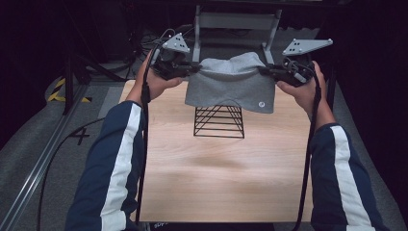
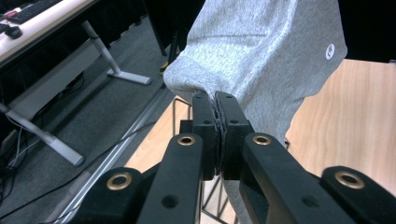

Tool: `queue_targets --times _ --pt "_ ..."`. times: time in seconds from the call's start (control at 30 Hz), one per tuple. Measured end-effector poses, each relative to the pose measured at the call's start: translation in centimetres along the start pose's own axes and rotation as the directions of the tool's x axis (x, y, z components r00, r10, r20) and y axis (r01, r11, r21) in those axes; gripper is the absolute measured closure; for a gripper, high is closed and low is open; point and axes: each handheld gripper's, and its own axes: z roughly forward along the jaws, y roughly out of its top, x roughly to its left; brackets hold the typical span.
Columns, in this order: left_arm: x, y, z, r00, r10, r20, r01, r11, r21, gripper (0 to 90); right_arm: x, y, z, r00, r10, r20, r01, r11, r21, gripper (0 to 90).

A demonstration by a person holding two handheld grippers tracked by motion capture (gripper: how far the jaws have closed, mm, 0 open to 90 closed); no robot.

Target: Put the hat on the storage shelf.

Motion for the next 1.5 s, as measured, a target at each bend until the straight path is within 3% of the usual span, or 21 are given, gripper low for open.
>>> queue_targets --times 0.2,0.33,0.7,0.87,1.03,1.17,1.37,1.5 --pt "1.4 0.2 0.3 0.9998 0.020 -0.003 -0.020 0.9987 0.047 87.9 -0.9 1.0 1.2 1.0000 -0.007 0.001 0.007 1.000 0.007 84.9" --pt "2.5 0.1 1.1 0.9997 -0.007 -0.022 0.008 0.9988 0.049 88.0 -1.3 1.1 2.1 1.0000 0.000 0.007 0.000 1.000 0.006 84.9" --pt "3.1 -1.4 2.9 0.9980 -0.064 0.008 0.063 0.9978 0.018 87.9 -2.2 -0.1 3.4 0.9993 0.037 0.001 -0.037 0.999 0.011 84.8" --pt "2.6 -1.5 2.9 0.9985 -0.046 0.029 0.046 0.9988 0.015 87.9 -2.0 -0.8 3.7 0.9990 0.040 -0.022 -0.039 0.999 0.008 84.8" --pt "1.6 -1.2 1.8 0.9979 -0.032 0.057 0.033 0.9994 -0.014 87.8 -1.5 -1.4 3.1 0.9979 0.042 -0.049 -0.042 0.999 -0.005 84.8" --pt "0.6 -1.0 1.2 0.9969 0.016 0.077 -0.017 0.9998 0.008 87.9 -0.6 -1.7 2.1 0.9968 0.007 -0.079 -0.008 1.000 -0.015 84.8" --pt "0.4 -1.6 1.0 0.9969 0.009 0.078 -0.010 0.9998 0.018 87.8 0.0 -2.0 1.1 0.9961 -0.009 -0.088 0.007 1.000 -0.023 84.7" --pt "0.2 -2.4 1.8 0.9975 0.016 0.068 -0.019 0.9987 0.047 87.8 0.4 -2.6 1.8 0.9958 -0.019 -0.089 0.019 1.000 0.000 84.7"
